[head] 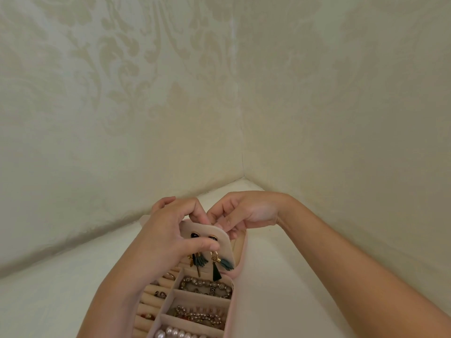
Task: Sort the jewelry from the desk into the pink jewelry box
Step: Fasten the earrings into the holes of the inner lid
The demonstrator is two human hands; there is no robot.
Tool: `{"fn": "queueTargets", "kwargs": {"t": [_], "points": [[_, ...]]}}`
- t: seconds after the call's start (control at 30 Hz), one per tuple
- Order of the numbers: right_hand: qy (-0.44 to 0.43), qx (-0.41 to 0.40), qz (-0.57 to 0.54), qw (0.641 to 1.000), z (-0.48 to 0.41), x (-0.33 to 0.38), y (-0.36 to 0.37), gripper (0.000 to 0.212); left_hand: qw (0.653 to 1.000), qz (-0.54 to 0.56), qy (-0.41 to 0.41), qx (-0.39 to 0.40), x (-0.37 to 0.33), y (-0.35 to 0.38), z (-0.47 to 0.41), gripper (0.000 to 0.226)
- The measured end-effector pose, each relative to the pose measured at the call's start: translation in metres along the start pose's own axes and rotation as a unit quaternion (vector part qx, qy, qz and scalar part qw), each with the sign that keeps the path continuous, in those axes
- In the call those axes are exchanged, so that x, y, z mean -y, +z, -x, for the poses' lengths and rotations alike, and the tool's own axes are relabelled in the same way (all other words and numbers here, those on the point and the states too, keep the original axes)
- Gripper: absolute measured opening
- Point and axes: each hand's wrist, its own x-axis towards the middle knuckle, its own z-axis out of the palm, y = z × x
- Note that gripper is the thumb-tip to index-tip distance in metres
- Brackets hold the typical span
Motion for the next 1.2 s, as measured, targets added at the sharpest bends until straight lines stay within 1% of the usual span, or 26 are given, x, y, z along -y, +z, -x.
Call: {"fn": "queueTargets", "kwargs": {"t": [0.27,0.37,0.5,0.57,0.63,0.7,0.77,0.8,0.87,0.9,0.97,1.03,1.1,1.17,1.2], "points": [[0.007,-0.016,-0.02,1.0,0.0,-0.003,0.002,0.007,1.0,-0.003,0.017,-0.005,0.0,0.002,0.001,0.038],[0.023,-0.028,-0.024,0.999,0.002,-0.001,0.003,0.01,1.0,-0.004,0.013,-0.011,0.0,0.002,-0.001,0.037],[0.018,-0.061,-0.044,0.997,0.008,-0.002,0.006,0.011,1.0,0.0,0.001,-0.026,-0.002,0.003,-0.003,0.028],[0.011,-0.09,-0.035,0.995,0.013,-0.002,0.008,0.012,0.999,-0.003,0.006,-0.041,-0.001,0.003,-0.004,0.029],[0.0,-0.133,-0.041,0.99,0.019,-0.001,0.012,0.019,0.998,-0.007,0.017,-0.054,-0.001,0.003,-0.004,0.031],[-0.01,-0.183,-0.07,0.98,0.027,-0.002,0.016,0.038,0.997,-0.002,0.032,-0.063,0.001,0.003,-0.005,0.033],[-0.022,-0.212,-0.074,0.974,0.036,-0.001,0.023,0.049,0.996,-0.001,0.053,-0.07,0.003,0.002,-0.005,0.034],[-0.03,-0.225,-0.055,0.972,0.04,-0.001,0.026,0.048,0.995,-0.004,0.062,-0.075,0.004,0.002,-0.005,0.035],[-0.042,-0.26,0.011,0.965,0.044,-0.001,0.032,0.034,0.993,-0.012,0.08,-0.085,0.006,0.002,-0.005,0.039],[-0.044,-0.279,0.042,0.958,0.044,-0.001,0.036,0.026,0.992,-0.015,0.087,-0.086,0.008,0.002,-0.005,0.043],[-0.049,-0.311,0.071,0.947,0.041,-0.004,0.041,0.02,0.992,-0.003,0.094,-0.085,0.011,-0.001,-0.006,0.054],[-0.054,-0.344,0.069,0.935,0.037,-0.007,0.045,0.016,0.992,0.05,0.064,-0.095,0.019,-0.009,-0.007,0.061],[-0.059,-0.373,0.053,0.924,0.034,-0.011,0.045,0.012,0.985,0.12,-0.005,-0.123,0.031,-0.019,-0.01,0.062],[-0.061,-0.389,0.035,0.918,0.033,-0.014,0.043,0.011,0.972,0.181,-0.081,-0.126,0.048,-0.025,-0.012,0.052],[-0.06,-0.393,0.025,0.917,0.033,-0.016,0.042,0.012,0.966,0.202,-0.116,-0.11,0.055,-0.026,-0.014,0.043]]}}
